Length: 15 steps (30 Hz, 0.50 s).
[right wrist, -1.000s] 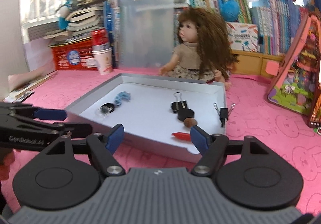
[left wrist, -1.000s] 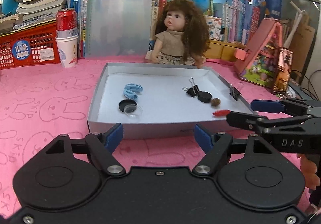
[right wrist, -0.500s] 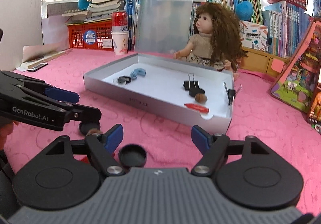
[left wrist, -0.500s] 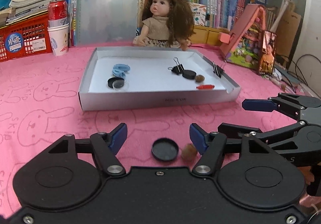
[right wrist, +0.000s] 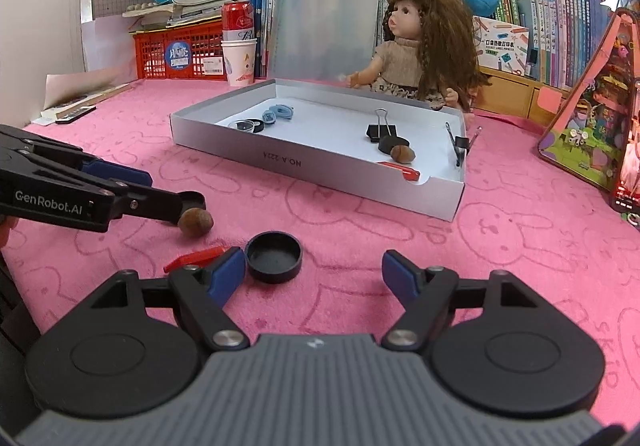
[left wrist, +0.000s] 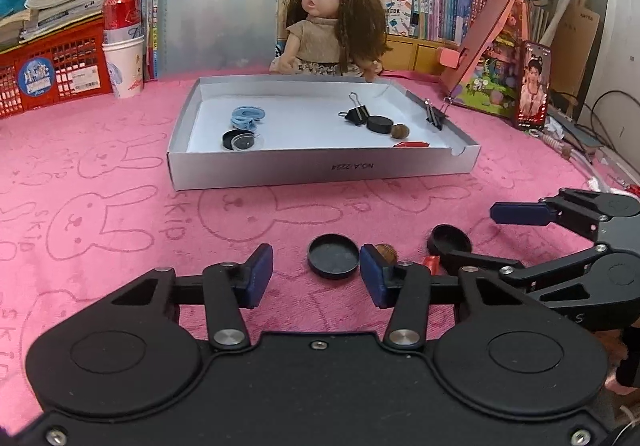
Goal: Organize rigid objects
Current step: 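Withdraw both open tools from the tray toward the remaining objects, then grasp a black round lid with the left tool while the right tool grasps another black lid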
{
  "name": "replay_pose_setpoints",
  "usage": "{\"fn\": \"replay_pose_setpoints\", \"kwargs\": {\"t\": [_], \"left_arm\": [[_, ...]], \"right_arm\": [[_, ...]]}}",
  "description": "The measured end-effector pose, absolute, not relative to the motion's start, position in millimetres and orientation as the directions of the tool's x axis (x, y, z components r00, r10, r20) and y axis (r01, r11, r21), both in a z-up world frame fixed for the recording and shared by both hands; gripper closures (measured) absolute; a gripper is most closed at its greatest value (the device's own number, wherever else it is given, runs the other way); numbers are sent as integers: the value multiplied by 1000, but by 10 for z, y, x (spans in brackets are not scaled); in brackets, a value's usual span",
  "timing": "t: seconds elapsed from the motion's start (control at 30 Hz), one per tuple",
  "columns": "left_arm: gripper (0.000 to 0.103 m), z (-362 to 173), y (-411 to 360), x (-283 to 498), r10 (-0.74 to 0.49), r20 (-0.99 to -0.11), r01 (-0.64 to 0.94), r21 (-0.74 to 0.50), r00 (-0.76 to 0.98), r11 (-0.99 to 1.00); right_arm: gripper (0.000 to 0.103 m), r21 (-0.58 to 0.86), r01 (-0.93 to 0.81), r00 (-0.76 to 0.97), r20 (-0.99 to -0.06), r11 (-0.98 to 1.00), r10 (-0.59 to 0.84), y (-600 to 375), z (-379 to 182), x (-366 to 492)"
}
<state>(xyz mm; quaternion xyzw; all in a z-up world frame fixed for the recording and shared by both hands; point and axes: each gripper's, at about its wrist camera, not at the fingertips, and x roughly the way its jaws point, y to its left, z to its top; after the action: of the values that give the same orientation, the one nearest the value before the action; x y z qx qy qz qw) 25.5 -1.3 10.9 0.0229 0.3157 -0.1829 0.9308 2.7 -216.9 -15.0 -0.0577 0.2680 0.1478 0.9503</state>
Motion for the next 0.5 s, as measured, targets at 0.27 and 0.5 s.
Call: {"fn": "replay_pose_setpoints", "kwargs": {"t": [0.27,0.5], "left_arm": [[57,22,-41,273,-303,-598,348,-43,742,937],[54,-36,-100,276,-287,-572,334,-24,768,942]], "right_arm": [[18,-29,-303,810,-534,952,242,-2150,-187,36],[18,-24,-302,810,-534,953,244,-2153,-192,36]]}}
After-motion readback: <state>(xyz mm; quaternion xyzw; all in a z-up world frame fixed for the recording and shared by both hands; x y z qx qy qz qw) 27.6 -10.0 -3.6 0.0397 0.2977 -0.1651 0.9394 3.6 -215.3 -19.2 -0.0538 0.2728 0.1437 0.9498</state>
